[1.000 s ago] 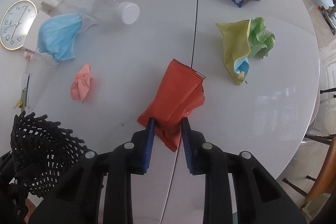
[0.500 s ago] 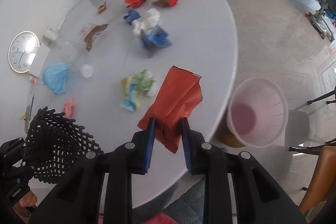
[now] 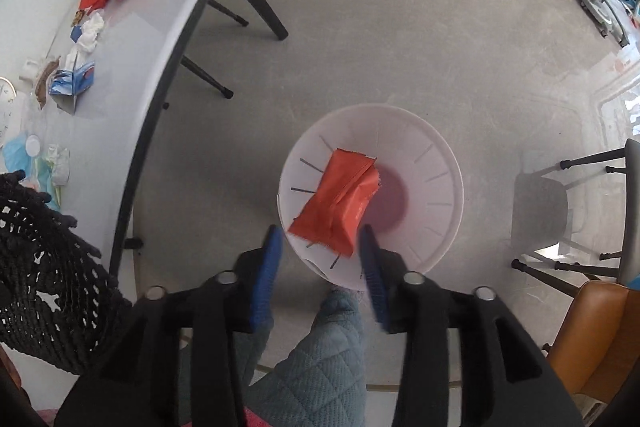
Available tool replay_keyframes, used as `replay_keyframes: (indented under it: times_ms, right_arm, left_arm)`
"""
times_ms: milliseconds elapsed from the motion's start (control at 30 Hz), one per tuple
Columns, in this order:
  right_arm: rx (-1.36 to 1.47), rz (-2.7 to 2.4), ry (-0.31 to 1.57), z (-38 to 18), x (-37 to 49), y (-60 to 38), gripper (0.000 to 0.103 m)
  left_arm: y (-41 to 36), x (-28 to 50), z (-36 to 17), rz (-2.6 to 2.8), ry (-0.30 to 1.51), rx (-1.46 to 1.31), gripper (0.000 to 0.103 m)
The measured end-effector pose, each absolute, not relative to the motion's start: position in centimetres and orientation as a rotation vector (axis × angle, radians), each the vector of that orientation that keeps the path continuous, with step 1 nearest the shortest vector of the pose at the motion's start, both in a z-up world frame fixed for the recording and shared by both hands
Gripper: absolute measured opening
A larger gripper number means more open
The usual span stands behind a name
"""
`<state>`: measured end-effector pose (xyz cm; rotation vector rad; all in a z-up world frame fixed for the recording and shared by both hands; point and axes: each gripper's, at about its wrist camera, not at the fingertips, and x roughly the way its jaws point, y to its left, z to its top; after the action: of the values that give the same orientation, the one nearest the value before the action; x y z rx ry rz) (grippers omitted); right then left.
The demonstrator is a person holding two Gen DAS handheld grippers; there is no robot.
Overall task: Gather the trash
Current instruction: 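Carry both items to the wastebasket and open both grippers to drop them, then return to the table and grasp the pink tissue with the left gripper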
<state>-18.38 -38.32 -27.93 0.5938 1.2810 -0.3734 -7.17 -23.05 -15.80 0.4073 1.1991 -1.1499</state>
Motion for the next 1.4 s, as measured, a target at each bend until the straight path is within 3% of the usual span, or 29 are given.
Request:
replay_keyframes:
  times_ms: [200,433,500,567,633,733,1100,1167,1233,1400]
  right_arm:
    - [0.514,-0.505,1.246,-26.8,-21.9,-41.6,0.085]
    - [0.562,-0.656,1.176,-24.7,-27.8,-45.5,0.092]
    - [0.562,-0.677,1.167,-24.1,-29.1,-46.1,0.092]
    - [0.558,-0.697,1.162,-23.7,-30.0,-46.5,0.093]
    - [0.563,-0.703,1.154,-23.6,-30.6,-46.8,0.094]
    - [0.563,-0.702,1.152,-23.3,-30.7,-47.1,0.095]
    - [0.486,-0.584,1.119,-20.7,-26.6,-45.8,0.095]
    - [0.464,-0.518,1.112,-19.9,-24.7,-44.9,0.095]
    - [0.418,-0.437,1.106,-19.2,-22.3,-43.7,0.096]
    - [0.264,-0.24,1.091,-17.2,-16.0,-39.1,0.097]
  left_arm:
    - [-27.9,-8.4,-19.3,-1.158,1.266,0.453,0.014]
    - [-33.3,-9.5,-25.0,-1.186,1.341,0.51,0.015]
    - [-34.7,-9.6,-26.2,-1.205,1.362,0.504,0.026]
    - [-35.6,-9.6,-27.0,-1.207,1.368,0.498,0.051]
    - [-36.3,-9.7,-27.3,-1.209,1.364,0.489,0.059]
    - [-37.3,-9.7,-27.7,-1.203,1.395,0.483,0.059]
    - [-34.6,-7.9,-21.9,-1.093,1.338,0.421,0.059]
    - [-32.8,-7.3,-19.9,-1.033,1.305,0.406,0.071]
    - [-30.3,-6.7,-17.7,-0.961,1.258,0.377,0.076]
    - [-22.3,-5.0,-13.6,-0.745,1.185,0.308,0.081]
